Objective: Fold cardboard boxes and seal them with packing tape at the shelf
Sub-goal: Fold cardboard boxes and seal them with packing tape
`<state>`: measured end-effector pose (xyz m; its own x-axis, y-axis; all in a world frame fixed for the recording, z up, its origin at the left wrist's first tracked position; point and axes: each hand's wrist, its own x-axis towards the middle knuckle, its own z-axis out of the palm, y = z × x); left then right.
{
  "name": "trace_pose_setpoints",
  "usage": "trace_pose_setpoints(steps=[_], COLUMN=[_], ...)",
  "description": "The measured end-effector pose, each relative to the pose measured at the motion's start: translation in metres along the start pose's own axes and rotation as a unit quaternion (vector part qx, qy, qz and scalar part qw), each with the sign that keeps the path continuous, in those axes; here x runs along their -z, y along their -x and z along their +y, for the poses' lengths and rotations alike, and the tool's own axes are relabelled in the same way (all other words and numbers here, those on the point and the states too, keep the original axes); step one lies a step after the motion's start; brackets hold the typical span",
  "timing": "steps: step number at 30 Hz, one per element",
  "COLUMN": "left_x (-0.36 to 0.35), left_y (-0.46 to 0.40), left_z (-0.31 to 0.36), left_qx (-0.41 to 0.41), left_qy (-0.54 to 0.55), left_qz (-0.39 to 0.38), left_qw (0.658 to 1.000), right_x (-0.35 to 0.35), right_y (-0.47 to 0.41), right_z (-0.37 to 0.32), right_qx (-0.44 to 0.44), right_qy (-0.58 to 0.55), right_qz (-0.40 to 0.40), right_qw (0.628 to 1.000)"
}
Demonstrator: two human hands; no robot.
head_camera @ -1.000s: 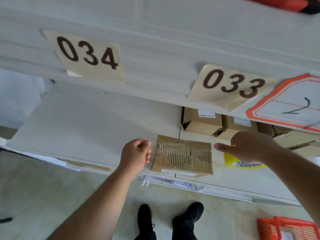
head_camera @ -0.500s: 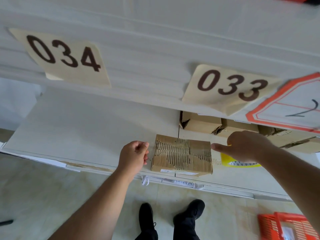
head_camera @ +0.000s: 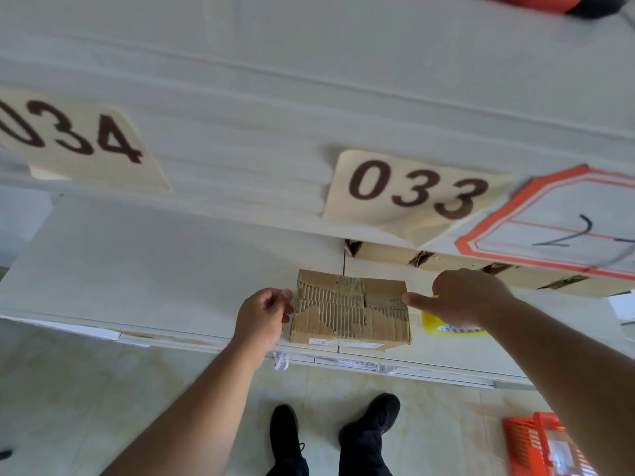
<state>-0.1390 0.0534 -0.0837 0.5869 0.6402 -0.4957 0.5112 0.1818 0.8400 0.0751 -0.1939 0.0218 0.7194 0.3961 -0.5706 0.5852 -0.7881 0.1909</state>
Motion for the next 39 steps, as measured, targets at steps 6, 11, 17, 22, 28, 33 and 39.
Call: trace_pose_setpoints(steps=[6, 11, 17, 22, 28, 33, 39], left_x=[-0.016, -0.022, -0.027, -0.023, -0.063, -0.071, -0.073], left_y=[0.005, 0.008, 0.005, 0.007, 0.037, 0.018, 0.019], left_z=[-0.003, -0.001, -0.008, -0.015, 0.051, 0.037, 0.035], left_qx=[-0.020, -0.054, -0.079, -0.105, -0.390, -0.376, -0.392], left_qy=[-0.051, -0.074, -0.101, -0.134, -0.453, -0.595, -0.605], left_qz=[0.019, 0.085, 0.065, 0.132, -0.109, -0.146, -0.138], left_qw=[0.998, 0.992, 0.990, 0.977, 0.794, 0.695, 0.679], right_x=[-0.009, -0.013, -0.013, -0.012, -0.013, -0.008, -0.006], right_y=[-0.002, -0.001, -0.001, -0.001, 0.001, 0.002, -0.002], right_z=[-0.004, -0.001, 0.000, 0.004, 0.004, 0.011, 0.017], right_qx=[-0.006, -0.019, -0.022, -0.027, -0.025, -0.020, 0.001], right_qy=[0.010, 0.012, 0.013, 0.008, 0.011, -0.025, -0.095], right_qz=[0.006, 0.001, 0.003, -0.009, 0.004, -0.027, -0.073], right_qw=[1.000, 1.000, 1.000, 1.000, 1.000, 0.999, 0.993])
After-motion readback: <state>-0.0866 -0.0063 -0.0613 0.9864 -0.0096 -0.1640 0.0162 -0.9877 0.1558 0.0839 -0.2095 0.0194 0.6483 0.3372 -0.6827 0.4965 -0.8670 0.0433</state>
